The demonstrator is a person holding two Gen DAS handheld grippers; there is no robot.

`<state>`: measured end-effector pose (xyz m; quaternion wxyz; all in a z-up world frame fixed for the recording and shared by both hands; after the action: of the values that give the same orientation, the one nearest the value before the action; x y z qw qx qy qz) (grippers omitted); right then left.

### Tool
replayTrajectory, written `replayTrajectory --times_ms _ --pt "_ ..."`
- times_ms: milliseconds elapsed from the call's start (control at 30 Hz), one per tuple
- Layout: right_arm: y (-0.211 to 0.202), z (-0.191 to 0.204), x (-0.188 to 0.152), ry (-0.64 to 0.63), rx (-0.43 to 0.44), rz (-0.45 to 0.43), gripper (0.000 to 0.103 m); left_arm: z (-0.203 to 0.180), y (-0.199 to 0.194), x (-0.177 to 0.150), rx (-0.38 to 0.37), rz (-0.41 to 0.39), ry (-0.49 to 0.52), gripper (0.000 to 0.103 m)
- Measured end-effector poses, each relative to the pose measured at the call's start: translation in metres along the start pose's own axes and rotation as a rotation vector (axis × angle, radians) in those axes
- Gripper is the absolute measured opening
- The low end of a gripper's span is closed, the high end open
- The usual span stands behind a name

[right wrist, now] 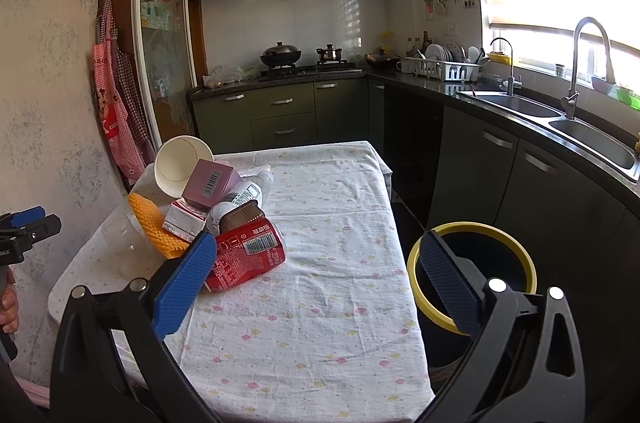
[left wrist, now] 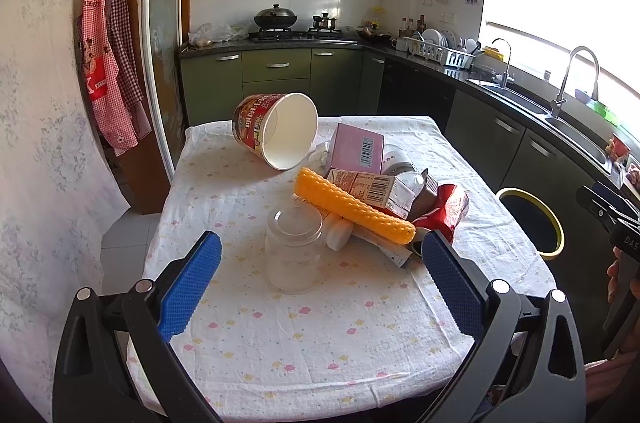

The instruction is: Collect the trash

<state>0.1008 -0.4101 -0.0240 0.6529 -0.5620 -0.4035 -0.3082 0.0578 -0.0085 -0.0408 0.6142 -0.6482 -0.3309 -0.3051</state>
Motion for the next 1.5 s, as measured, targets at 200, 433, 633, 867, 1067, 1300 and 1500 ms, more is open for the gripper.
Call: replayTrajectory --times_ms 200,433,633,867,1067,1300,1500 --pt "0.004 0.0 0.0 0.003 0.001 0.003 0.097 -0.001 0.001 -0.001 -0.001 0.003 0.005 0.099" --pt "0.008 0.003 -0.001 0.011 0.006 0.009 0.097 0.001 0.002 -0.001 -0.004 0.01 0.008 0.099" --pt "0.009 0.003 -0.002 0.013 0.006 0.01 0.097 -0.002 0.005 -0.003 -0.006 0.015 0.009 0.099" --pt "0.009 0.002 -0.001 0.013 0.008 0.012 0.097 -0.002 0.006 -0.003 -0.009 0.017 0.01 0.099" --pt "0.008 0.002 -0.002 0.014 0.008 0.012 0.097 -0.002 0.007 -0.004 -0.009 0.022 0.009 0.099" --pt "0.009 0.002 -0.002 0.015 0.009 0.013 0.097 -0.003 0.008 -0.006 -0.011 0.025 0.013 0.099" --pt "0.008 0.001 -0.002 0.015 0.009 0.014 0.097 -0.006 0.01 -0.006 -0.013 0.029 0.015 0.099"
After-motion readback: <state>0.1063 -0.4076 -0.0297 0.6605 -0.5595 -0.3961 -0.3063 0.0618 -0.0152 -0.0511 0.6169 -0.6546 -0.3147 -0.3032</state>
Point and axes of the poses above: each gripper's, at about its wrist camera, not at the fingertips, and y roughly the way its jaws point, z to its left, x to its top, the point moved 7 cm from there along y, roughly the way its jaws point, and after that the axes turned 2 degrees about z, right-handed, at the moved point
